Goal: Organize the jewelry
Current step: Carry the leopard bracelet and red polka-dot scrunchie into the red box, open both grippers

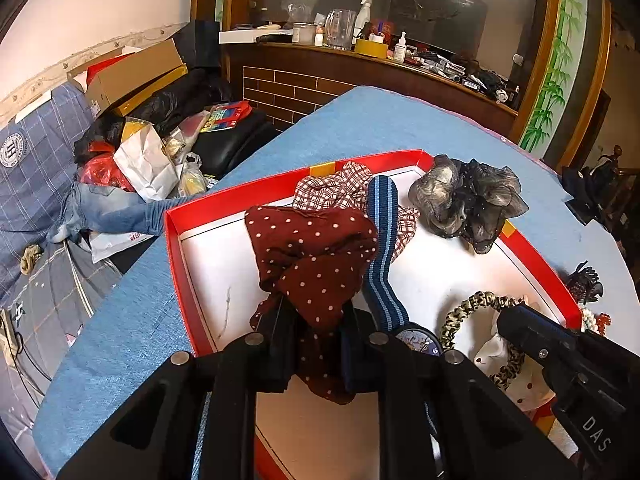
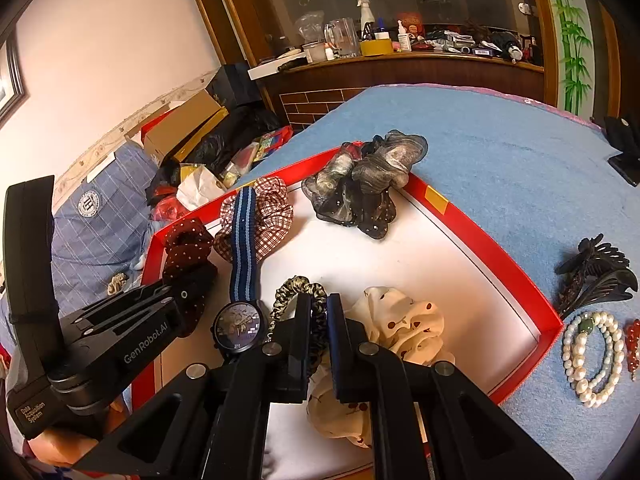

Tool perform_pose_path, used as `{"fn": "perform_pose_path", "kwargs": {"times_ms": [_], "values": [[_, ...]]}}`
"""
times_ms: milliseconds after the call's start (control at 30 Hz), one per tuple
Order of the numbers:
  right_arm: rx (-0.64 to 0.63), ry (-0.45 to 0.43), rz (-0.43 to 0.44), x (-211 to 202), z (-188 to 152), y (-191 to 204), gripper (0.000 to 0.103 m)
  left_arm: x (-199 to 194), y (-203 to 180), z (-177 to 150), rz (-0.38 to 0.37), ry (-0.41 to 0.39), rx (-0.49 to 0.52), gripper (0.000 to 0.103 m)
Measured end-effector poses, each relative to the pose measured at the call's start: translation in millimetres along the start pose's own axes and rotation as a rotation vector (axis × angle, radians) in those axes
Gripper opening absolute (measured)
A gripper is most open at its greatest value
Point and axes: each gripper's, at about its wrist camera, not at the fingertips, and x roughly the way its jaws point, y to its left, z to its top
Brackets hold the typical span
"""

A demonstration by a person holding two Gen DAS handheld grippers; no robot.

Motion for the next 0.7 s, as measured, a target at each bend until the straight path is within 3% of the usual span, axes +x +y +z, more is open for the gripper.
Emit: {"fn": "perform_pose_path", "kwargs": {"times_ms": [333,700], "values": [[0.015,-0.025,0.028,-12,2,-5,0.012,-8,-4,0,0.026,-0.042,0.014,0.03],[0.037,-0.067,0.049,-33,4,-16,0.015,-23,-23,-4,0.07,-0.094,0.072,0.034]]}}
